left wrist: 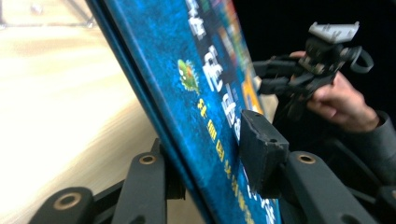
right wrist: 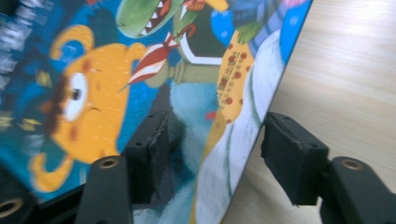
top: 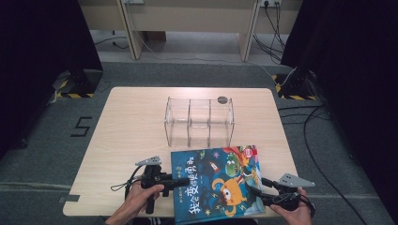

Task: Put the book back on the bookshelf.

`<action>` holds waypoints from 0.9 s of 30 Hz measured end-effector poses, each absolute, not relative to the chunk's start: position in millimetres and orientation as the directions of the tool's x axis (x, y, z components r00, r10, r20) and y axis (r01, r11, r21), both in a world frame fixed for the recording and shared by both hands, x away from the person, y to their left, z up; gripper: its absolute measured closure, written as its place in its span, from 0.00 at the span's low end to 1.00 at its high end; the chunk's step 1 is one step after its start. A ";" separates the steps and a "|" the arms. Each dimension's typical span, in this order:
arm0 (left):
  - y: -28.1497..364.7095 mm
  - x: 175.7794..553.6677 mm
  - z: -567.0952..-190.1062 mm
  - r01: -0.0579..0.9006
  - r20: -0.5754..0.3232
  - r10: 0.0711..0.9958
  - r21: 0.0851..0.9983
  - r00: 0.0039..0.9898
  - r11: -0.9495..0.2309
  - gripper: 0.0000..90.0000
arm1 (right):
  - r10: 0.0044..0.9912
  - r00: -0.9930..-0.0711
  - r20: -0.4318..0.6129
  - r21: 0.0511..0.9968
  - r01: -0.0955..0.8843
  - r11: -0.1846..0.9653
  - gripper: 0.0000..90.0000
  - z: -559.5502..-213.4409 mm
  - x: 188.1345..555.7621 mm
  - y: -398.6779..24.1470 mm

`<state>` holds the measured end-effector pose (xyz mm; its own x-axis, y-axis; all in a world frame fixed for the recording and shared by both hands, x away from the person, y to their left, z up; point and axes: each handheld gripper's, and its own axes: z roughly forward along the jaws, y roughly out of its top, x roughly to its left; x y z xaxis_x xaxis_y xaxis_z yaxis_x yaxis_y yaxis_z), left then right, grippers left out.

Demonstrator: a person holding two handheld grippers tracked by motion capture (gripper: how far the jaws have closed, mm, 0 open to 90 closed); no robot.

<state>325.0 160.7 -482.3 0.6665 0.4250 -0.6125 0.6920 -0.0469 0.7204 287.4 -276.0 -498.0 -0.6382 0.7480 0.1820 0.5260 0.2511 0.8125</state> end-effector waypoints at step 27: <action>136.0 335.0 -451.1 0.678 -0.572 0.531 0.735 0.625 -0.008 0.69 | 0.603 -0.779 -0.173 0.799 0.246 0.548 0.33 -487.0 209.1 -189.8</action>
<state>335.0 136.0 -451.1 0.6255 0.5310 -0.5716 0.6784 -0.0083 0.7346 209.1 -189.8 -487.0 -0.7791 0.6025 -0.1732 0.2461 0.5480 0.7994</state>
